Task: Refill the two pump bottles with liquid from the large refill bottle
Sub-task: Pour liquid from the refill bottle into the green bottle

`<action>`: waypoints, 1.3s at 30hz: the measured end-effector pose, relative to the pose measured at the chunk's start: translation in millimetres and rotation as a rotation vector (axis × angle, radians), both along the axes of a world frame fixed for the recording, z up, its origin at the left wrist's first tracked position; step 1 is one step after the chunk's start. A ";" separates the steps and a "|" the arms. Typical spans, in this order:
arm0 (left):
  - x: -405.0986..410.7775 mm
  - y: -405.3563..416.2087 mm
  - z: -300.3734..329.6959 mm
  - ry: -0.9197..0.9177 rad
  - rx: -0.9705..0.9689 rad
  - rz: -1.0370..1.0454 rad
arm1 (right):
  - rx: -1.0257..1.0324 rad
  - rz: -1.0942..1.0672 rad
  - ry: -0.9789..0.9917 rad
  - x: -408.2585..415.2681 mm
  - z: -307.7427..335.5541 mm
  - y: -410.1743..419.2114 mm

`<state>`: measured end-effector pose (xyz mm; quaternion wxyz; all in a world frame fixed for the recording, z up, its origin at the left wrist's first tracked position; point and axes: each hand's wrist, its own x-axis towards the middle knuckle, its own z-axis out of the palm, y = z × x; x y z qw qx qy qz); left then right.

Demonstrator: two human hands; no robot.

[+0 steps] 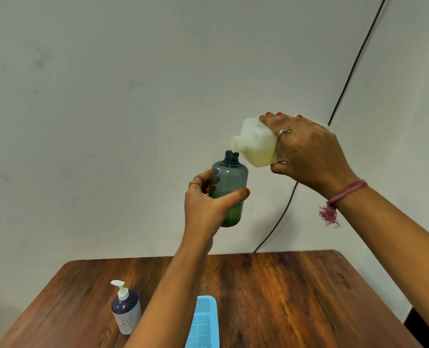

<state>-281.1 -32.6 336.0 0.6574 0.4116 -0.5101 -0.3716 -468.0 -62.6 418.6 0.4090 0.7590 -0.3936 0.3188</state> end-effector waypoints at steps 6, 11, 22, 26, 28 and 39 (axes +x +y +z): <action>0.1 0.1 -1.0 0.000 0.002 -0.002 | -0.018 0.003 0.002 1.4 -0.8 1.5; 0.6 0.9 -0.2 0.000 0.004 -0.007 | -0.013 -0.002 0.004 1.4 -0.8 1.3; -0.2 1.8 2.1 -0.001 0.007 -0.004 | -0.007 -0.001 0.010 0.9 0.6 0.9; 0.0 2.4 1.9 -0.002 0.007 -0.005 | -0.012 0.003 0.010 1.0 0.8 1.3; 0.2 2.8 1.7 -0.005 0.005 -0.002 | -0.011 0.002 0.010 1.0 0.7 1.6; -0.6 4.5 2.2 -0.008 0.004 -0.006 | -0.001 -0.005 0.010 0.0 0.8 1.8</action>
